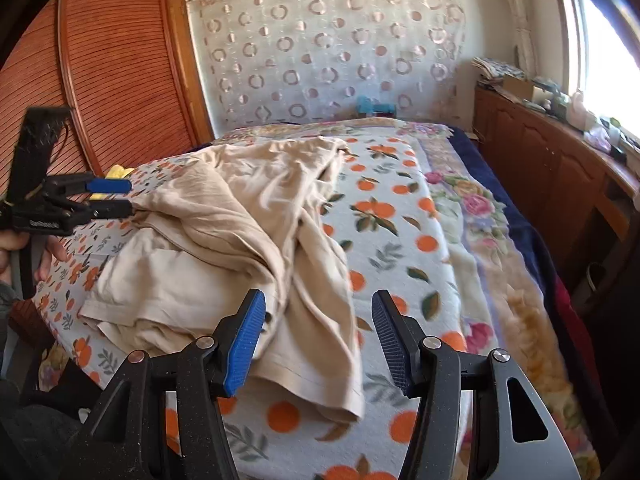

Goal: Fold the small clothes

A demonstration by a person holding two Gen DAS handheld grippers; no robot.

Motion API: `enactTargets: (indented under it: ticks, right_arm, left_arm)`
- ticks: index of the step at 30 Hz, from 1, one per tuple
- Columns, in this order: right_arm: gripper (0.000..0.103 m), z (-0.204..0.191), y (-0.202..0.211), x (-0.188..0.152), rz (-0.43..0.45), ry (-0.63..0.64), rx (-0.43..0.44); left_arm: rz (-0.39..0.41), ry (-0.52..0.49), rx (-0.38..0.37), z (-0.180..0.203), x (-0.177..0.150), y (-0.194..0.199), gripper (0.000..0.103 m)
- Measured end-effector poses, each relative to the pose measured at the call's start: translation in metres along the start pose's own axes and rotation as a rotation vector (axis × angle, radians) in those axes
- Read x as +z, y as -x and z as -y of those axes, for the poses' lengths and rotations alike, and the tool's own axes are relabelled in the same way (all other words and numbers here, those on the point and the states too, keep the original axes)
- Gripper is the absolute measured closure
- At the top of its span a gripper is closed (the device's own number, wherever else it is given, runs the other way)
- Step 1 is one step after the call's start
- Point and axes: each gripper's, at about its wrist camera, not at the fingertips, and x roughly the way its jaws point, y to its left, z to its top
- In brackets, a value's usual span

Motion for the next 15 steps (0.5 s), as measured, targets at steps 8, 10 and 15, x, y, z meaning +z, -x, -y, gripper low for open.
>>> enactTargets:
  ticks: [8,10,15]
  right_arm:
    - [0.045,-0.049,-0.026,0.027,0.002,0.124,0.041]
    - [0.045,-0.063,-0.035,0.034,-0.001,0.160,0.061]
    - [0.045,-0.087,-0.059,0.053,-0.017,0.226,0.108]
  left_arm:
    - [-0.032,0.128,0.097,-0.059,-0.038,-0.002,0.031]
    - [-0.036,0.145,0.113,-0.068,-0.044,-0.003,0.031]
    - [-0.050,0.186,0.145,-0.089,-0.060,-0.007,0.031]
